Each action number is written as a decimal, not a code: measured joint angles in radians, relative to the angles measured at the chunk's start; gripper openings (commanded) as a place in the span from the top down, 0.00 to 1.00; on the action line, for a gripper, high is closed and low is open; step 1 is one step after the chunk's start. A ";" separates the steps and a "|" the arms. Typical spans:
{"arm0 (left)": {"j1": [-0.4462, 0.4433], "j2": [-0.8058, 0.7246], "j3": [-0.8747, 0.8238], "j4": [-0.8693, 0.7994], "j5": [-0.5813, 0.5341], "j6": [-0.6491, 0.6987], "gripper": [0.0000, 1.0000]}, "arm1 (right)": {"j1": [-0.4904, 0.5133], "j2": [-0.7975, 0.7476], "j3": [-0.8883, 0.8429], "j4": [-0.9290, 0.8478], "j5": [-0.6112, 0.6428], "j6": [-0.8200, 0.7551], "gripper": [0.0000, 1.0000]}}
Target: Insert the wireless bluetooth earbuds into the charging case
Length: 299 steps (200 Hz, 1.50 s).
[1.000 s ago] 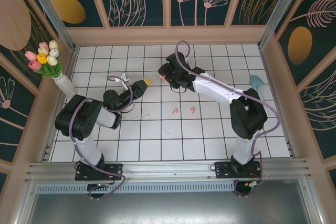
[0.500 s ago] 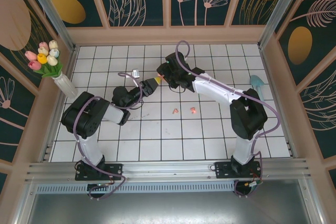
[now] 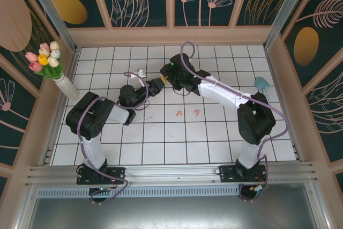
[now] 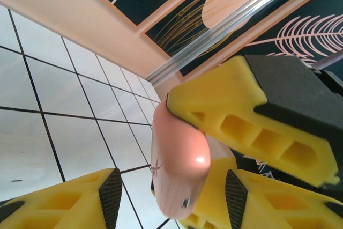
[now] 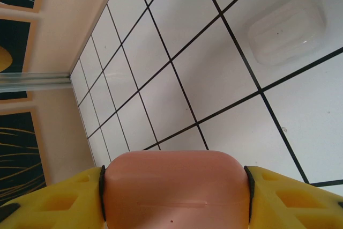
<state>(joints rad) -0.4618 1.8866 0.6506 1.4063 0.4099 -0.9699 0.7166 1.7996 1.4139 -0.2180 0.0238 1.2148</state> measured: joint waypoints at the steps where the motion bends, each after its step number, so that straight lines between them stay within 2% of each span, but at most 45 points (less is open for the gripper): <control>1: 0.000 0.000 0.001 0.000 0.000 0.000 0.45 | 0.000 0.000 0.000 0.000 0.000 0.000 0.60; 93: -0.016 0.041 0.049 -0.031 -0.001 0.012 0.58 | 0.005 0.000 -0.011 0.013 -0.010 0.004 0.61; 178: -0.018 0.046 0.061 -0.033 0.000 0.001 0.84 | 0.004 -0.011 -0.023 0.021 -0.002 0.008 0.60; 191: -0.018 0.046 0.063 -0.032 -0.001 -0.003 0.85 | 0.004 -0.011 -0.023 0.024 0.001 0.008 0.55; 210: -0.017 0.046 0.063 -0.031 -0.002 -0.008 0.85 | 0.004 -0.011 -0.023 0.028 0.001 0.007 0.36; 221: -0.017 0.046 0.063 -0.030 0.000 -0.010 0.85 | 0.004 -0.011 -0.023 0.029 0.001 0.010 0.31; 256: -0.018 0.044 0.063 -0.051 0.013 0.013 0.85 | -0.012 -0.074 -0.077 0.036 0.001 -0.005 0.27; 280: -0.017 0.010 0.063 -0.122 0.059 0.057 0.85 | -0.061 -0.211 -0.180 0.062 -0.001 -0.066 0.27; 299: -0.017 -0.038 0.075 -0.200 0.121 0.113 0.85 | -0.125 -0.348 -0.301 0.131 -0.040 -0.187 0.27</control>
<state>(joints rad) -0.4789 1.8488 0.7254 1.2064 0.5308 -0.8566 0.5915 1.4517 1.1130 -0.0872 -0.0158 1.0283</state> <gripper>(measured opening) 0.247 0.727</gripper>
